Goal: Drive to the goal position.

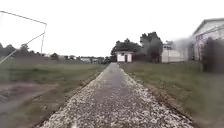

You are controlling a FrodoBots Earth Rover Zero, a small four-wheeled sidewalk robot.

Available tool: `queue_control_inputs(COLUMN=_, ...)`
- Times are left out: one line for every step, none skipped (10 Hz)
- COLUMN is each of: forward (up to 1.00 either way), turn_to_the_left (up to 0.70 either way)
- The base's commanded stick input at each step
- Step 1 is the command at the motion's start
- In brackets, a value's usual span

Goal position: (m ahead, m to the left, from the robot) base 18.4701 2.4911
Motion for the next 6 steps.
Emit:
queue_control_inputs(forward=0.70, turn_to_the_left=0.00)
queue_control_inputs(forward=0.70, turn_to_the_left=0.00)
queue_control_inputs(forward=0.70, turn_to_the_left=0.00)
queue_control_inputs(forward=0.70, turn_to_the_left=0.00)
queue_control_inputs(forward=0.70, turn_to_the_left=0.00)
queue_control_inputs(forward=0.70, turn_to_the_left=0.00)
